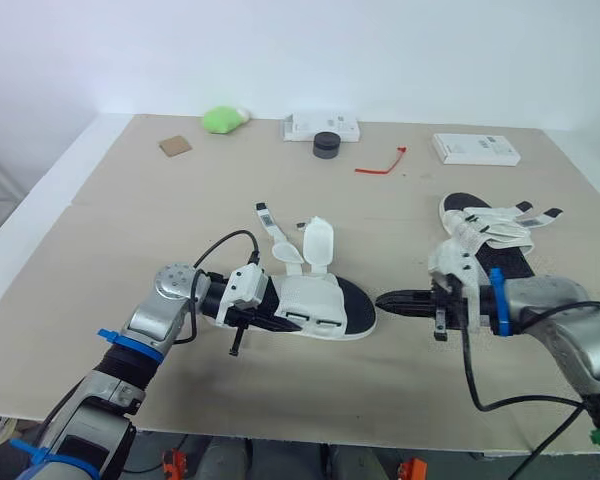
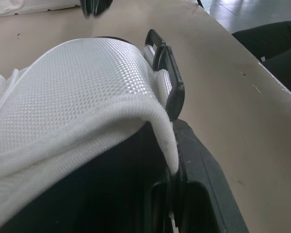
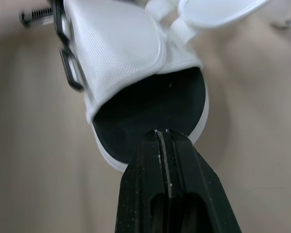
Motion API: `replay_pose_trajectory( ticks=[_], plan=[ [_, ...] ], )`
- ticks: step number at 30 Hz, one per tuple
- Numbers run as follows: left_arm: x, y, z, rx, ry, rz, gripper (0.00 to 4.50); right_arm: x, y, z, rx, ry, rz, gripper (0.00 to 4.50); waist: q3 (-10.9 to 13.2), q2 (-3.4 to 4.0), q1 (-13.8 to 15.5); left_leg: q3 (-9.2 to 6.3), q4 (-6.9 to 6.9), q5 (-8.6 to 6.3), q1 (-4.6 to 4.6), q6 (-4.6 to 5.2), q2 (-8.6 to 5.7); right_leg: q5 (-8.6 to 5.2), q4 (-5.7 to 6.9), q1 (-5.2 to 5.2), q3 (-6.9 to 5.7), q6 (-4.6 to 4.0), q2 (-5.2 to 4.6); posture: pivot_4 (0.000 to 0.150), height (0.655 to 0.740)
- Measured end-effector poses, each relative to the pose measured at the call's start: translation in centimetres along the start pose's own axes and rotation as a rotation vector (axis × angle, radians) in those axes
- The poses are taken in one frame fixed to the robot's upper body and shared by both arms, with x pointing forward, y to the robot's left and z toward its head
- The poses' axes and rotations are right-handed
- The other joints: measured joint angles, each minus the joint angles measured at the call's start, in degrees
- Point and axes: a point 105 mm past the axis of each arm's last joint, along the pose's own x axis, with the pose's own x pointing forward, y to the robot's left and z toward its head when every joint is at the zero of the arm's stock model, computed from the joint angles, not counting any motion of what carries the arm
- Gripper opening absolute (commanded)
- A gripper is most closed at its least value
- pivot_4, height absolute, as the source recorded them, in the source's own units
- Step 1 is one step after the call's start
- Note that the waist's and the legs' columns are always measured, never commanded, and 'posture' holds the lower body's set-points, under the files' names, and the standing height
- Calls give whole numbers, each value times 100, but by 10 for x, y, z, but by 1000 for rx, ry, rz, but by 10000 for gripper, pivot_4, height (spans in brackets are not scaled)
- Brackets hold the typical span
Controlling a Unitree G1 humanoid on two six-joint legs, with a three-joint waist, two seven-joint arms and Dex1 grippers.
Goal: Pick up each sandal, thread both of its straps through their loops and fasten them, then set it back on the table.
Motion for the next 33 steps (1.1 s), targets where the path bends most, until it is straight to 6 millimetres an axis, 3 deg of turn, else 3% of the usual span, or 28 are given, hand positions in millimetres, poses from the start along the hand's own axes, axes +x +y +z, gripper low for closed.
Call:
replay_pose_trajectory(
  ticks=[19,33],
  plan=[
    [37,13,11,-3,-37,-42,0,0,-6,4,-49,12,65,630,1,-1,67,-1,4,0,-3,0,-3,3,0,-1,0,6,1,1500,7400],
    [37,19,10,-20,-43,-20,0,29,-5,6,0,-47,151,630,0,-1,47,-1,7,4,0,0,1,15,0,-1,0,2,5,1500,7400]
  ],
)
